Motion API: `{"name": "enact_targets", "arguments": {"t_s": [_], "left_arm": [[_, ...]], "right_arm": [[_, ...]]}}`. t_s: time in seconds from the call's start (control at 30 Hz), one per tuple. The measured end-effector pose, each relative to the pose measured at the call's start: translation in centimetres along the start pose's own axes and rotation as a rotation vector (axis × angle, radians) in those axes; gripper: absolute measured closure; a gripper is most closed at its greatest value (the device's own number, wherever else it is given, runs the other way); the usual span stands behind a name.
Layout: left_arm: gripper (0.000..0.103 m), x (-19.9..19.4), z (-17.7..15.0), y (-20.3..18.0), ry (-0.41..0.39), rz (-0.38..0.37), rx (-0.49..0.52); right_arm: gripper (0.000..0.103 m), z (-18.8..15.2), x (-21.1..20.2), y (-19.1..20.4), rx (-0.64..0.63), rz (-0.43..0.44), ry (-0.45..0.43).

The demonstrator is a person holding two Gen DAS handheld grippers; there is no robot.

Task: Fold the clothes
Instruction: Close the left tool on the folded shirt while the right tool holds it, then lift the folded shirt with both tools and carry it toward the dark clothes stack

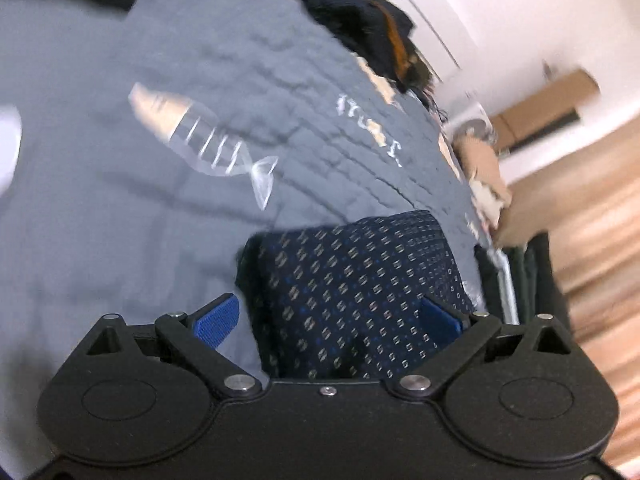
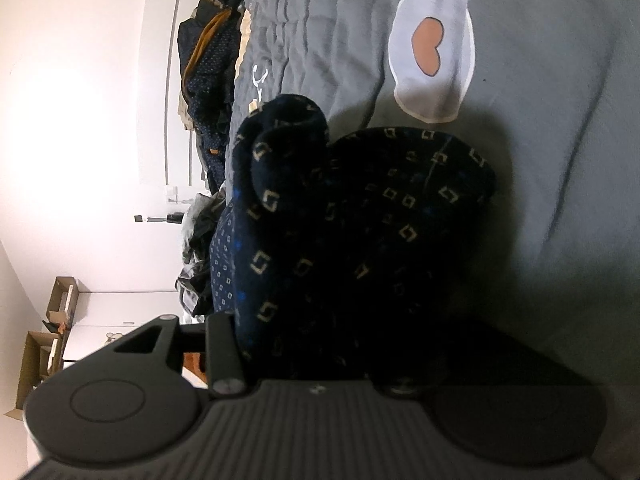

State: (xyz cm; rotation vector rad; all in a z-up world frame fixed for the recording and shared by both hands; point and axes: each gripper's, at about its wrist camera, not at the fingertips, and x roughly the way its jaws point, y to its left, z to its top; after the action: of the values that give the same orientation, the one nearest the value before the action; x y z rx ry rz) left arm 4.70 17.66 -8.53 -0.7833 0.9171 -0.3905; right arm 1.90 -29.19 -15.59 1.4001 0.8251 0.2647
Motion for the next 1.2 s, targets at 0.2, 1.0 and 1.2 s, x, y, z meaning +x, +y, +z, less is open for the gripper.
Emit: {"name": "enact_targets", "arguments": {"t_s": [0.2, 1.0, 1.2], "left_arm": [[0.006, 1.9, -0.4, 1.2, 0.015, -0.019, -0.038], [0.043, 7.3, 0.3, -0.2, 0.004, -0.139, -0.031], [0.044, 7.6, 0.3, -0.2, -0.007, -0.146, -0.037]], "right_arm": [[0.058, -0.1, -0.1, -0.3, 0.015, 0.006, 0.000], [0.057, -0.5, 0.9, 0.0, 0.026, 0.016, -0.027], [0.056, -0.2, 1.3, 0.2, 0.025, 0.025, -0.023]]}}
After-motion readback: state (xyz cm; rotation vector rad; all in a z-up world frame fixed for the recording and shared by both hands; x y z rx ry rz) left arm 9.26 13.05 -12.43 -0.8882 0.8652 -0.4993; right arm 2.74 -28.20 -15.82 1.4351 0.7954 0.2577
